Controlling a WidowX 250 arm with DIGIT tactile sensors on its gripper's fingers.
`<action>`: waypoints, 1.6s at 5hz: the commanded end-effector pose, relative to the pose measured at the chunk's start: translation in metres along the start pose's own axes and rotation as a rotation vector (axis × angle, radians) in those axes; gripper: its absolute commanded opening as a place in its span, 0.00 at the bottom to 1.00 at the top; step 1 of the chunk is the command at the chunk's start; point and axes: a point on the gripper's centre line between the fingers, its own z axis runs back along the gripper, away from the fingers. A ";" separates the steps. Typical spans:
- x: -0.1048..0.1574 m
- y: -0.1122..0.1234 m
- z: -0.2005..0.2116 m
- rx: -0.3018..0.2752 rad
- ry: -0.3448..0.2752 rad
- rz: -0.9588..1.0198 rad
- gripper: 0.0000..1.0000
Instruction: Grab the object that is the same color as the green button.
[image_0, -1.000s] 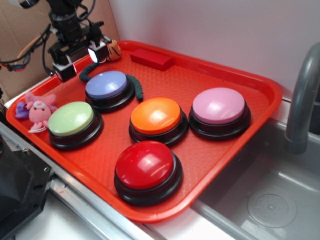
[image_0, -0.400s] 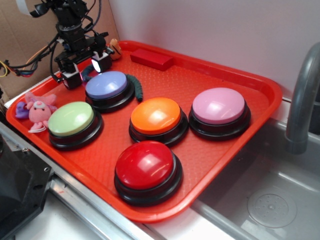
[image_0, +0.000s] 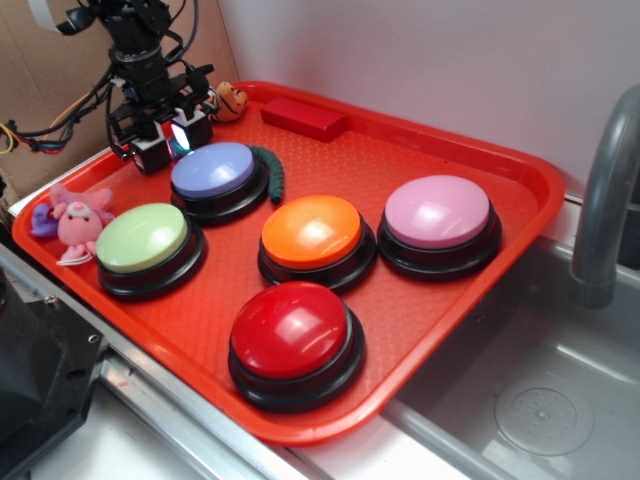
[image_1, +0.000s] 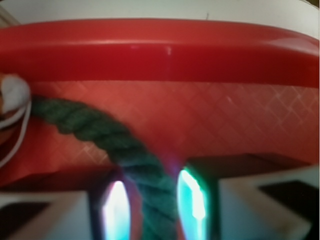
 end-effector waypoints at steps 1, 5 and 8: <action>0.012 0.010 0.018 -0.046 -0.042 -0.023 0.00; -0.006 -0.021 0.111 -0.185 -0.126 -0.559 0.00; -0.100 -0.022 0.174 -0.223 0.053 -1.265 0.00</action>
